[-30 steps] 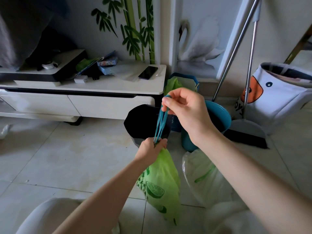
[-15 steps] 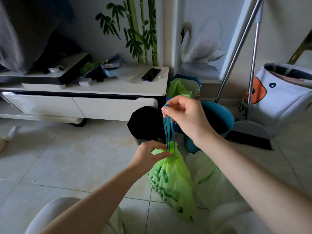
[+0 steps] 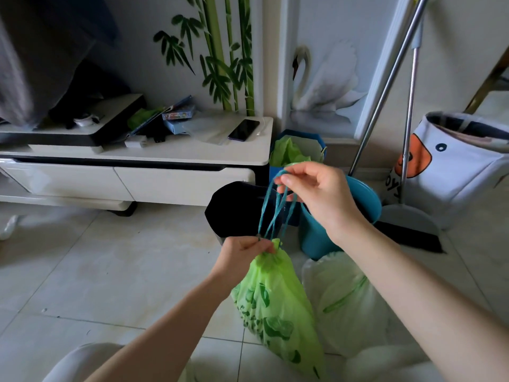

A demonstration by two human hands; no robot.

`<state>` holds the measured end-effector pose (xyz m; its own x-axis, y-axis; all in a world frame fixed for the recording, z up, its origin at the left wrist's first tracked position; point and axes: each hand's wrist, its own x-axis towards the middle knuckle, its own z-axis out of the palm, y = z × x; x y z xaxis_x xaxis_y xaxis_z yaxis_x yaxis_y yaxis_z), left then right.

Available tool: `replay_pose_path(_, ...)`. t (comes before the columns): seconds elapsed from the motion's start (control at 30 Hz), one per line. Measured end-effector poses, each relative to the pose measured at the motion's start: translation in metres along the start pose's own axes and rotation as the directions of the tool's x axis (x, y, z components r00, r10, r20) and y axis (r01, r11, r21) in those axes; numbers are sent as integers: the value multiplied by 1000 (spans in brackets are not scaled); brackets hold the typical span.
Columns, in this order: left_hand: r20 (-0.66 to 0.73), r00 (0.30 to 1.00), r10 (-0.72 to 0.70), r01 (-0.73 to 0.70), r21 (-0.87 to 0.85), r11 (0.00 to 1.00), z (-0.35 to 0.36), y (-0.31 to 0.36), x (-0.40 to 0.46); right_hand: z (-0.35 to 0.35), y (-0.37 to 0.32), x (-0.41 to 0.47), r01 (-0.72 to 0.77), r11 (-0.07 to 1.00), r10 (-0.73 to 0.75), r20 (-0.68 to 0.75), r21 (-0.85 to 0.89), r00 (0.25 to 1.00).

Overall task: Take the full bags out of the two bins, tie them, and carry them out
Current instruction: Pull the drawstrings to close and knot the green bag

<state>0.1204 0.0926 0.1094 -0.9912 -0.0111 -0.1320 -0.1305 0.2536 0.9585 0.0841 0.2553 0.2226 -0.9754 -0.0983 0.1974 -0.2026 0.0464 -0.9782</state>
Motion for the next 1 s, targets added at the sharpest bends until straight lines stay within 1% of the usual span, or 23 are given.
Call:
replay_pose_path(0.07, -109, 993, -46, 37, -89, 995, -9, 1, 3, -11, 5, 6, -39, 999, 40, -58, 15, 998)
replay_pose_path(0.1, -140, 986, -86, 66, -145, 987, -13, 1, 5, -15, 8, 8, -76, 997, 78, -80, 20, 994)
replay_pose_path(0.17, -164, 974, -159, 119, -228, 966, -19, 2, 5, -22, 13, 10, -147, 988, 143, -97, -38, 985)
replay_pose_path(0.2, -169, 969, -181, 139, -233, 963, -20, 0, 5, -25, 16, 11, -173, 980, 163, -96, -95, 982)
replay_pose_path(0.27, -186, 959, -212, 172, -213, 962, -23, -2, 6, -31, 18, 11, -194, 968, 181, -93, -160, 979)
replay_pose_path(0.33, -210, 950, -230, 194, -178, 965, -28, -6, 10, -33, 18, 10, -179, 964, 161, -106, -194, 981)
replay_pose_path(0.37, -217, 952, -216, 194, -116, 974, -30, -9, 12, -33, 17, 9, -147, 957, 124, -106, -249, 987)
replay_pose_path(0.4, -208, 964, -169, 175, 10, 985, -32, -12, 15, -32, 16, 8, -99, 942, 74, -89, -321, 993)
replay_pose_path(0.43, -174, 979, -103, 135, 184, 974, -32, -13, 17, -29, 14, 6, -43, 923, 26, -50, -383, 998)
replay_pose_path(0.47, -114, 993, -34, 72, 353, 933, -30, -14, 18, -26, 12, 4, 6, 905, -7, 0, -426, 1000)
replay_pose_path(0.5, -33, 999, 29, -9, 483, 876, -26, -14, 18, -22, 10, 1, 41, 892, -19, 52, -451, 998)
replay_pose_path(0.53, 54, 995, 79, -96, 567, 818, -22, -17, 18, -18, 8, -1, 60, 887, -15, 102, -457, 995)
replay_pose_path(0.57, 134, 984, 114, -173, 610, 774, -18, -19, 17, -13, 6, -3, 63, 890, 3, 143, -453, 990)
replay_pose_path(0.63, 232, 961, 149, -267, 649, 713, -11, -21, 14, -5, 2, -7, 60, 909, 35, 219, -414, 975)
replay_pose_path(0.7, 252, 950, 185, -308, 657, 689, -10, -18, 13, 2, -1, -11, 63, 935, 51, 310, -349, 949)
replay_pose_path(0.77, 243, 953, 179, -297, 657, 693, -11, -14, 15, 8, -2, -14, 66, 953, 56, 385, -296, 921)
replay_pose_path(0.8, 243, 957, 158, -283, 663, 693, -12, -14, 16, 10, -3, -15, 67, 959, 50, 398, -276, 916)
replay_pose_path(0.9, 289, 955, 67, -259, 701, 664, -13, -15, 13, 16, 0, -17, 60, 976, 20, 360, -210, 933)
replay_pose_path(1.0, 417, 909, 12, -318, 674, 667, -11, -16, 9, 21, 8, -16, 25, 988, 22, 291, -155, 956)
